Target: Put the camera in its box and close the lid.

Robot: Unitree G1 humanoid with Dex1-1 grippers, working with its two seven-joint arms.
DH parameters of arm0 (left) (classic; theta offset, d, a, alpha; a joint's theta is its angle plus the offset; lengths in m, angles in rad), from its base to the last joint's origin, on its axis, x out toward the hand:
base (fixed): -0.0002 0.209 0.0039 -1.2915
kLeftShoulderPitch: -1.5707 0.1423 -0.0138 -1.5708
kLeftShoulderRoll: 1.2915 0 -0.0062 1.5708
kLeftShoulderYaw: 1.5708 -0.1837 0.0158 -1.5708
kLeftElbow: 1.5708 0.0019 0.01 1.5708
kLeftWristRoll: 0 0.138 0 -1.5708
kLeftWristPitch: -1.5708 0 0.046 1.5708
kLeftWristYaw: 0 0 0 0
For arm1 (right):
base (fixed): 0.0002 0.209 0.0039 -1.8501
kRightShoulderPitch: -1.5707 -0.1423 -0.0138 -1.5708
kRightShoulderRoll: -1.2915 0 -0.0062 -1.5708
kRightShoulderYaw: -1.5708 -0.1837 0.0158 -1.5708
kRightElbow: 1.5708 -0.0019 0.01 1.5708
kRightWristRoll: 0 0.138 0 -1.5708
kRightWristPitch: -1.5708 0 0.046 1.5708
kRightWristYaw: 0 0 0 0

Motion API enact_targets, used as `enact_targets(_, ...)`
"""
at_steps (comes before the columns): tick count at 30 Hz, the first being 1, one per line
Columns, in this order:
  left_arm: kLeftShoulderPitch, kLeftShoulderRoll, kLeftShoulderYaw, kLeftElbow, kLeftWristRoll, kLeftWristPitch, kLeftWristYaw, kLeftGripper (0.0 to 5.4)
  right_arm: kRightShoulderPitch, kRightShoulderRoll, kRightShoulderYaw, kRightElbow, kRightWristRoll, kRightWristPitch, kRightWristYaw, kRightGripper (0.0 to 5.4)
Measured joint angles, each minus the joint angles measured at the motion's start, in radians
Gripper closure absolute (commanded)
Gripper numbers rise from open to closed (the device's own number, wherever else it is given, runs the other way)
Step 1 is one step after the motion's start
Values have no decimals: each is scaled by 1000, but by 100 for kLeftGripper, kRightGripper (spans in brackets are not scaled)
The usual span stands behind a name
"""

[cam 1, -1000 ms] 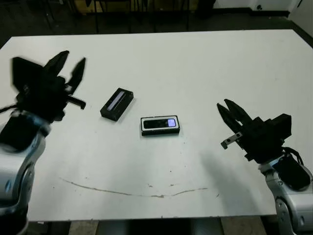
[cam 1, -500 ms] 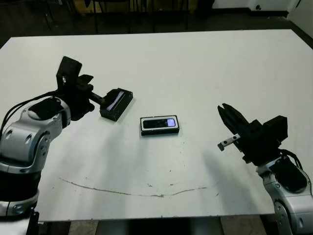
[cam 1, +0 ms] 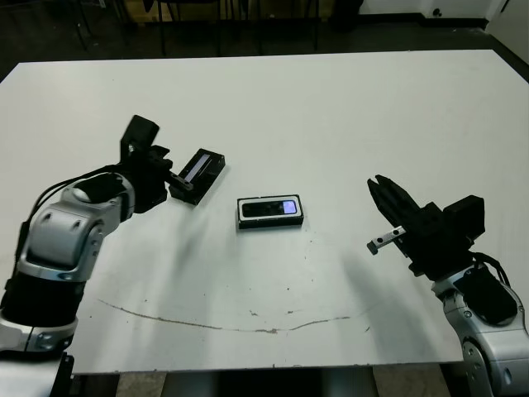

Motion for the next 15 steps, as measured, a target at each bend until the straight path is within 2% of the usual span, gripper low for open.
enact_targets(4, 0, -6, -28, 49, 54, -47, 3, 1, 9, 0, 0, 4, 0, -5, 0, 540)
enact_targets(15, -5, -68, -30, 142, 114, -84, 28, 1, 22, 0, -4, 24, 19, -28, 7, 540)
